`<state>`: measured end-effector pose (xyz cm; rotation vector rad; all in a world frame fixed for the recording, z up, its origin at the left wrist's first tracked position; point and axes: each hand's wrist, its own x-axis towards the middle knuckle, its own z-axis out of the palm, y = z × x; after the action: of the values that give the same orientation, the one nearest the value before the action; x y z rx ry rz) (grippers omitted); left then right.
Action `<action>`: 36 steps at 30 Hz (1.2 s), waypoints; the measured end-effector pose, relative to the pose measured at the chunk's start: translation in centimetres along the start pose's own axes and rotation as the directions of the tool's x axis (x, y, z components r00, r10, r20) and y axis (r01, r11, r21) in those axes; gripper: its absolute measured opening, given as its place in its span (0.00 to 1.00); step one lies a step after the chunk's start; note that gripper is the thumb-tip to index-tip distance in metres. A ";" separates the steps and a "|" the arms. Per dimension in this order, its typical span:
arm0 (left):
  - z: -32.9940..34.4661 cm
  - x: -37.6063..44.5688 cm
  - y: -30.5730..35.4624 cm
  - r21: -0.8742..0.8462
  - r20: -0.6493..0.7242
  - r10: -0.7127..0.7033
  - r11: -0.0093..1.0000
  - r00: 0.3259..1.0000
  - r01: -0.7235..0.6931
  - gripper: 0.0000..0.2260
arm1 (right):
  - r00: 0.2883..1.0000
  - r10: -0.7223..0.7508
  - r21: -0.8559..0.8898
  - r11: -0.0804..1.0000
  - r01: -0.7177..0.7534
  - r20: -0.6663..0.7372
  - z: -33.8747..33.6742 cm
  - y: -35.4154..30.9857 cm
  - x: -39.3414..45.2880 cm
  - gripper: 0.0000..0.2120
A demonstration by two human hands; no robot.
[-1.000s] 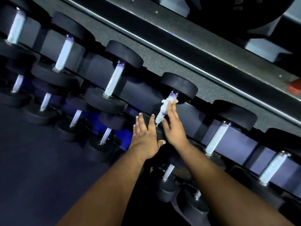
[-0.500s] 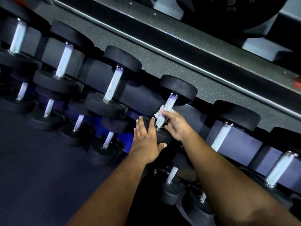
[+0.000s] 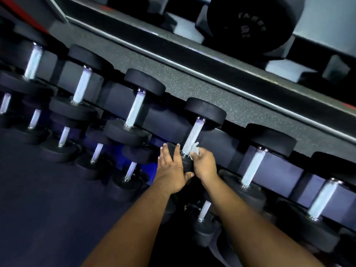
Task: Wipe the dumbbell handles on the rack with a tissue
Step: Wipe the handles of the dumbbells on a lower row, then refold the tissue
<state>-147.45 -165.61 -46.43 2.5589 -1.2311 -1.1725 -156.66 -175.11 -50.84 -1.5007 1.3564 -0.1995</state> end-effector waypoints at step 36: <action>-14.6 -28.2 -11.0 -0.188 -0.629 0.291 0.843 0.721 -0.504 0.08 | 0.961 -0.276 0.476 0.848 0.233 0.022 2.6 -20.2 -32.7 0.03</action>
<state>-141.65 -142.21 -23.00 1.9903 -1.1957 -0.4019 -153.41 -151.45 -20.64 -1.2492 0.9412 -0.5830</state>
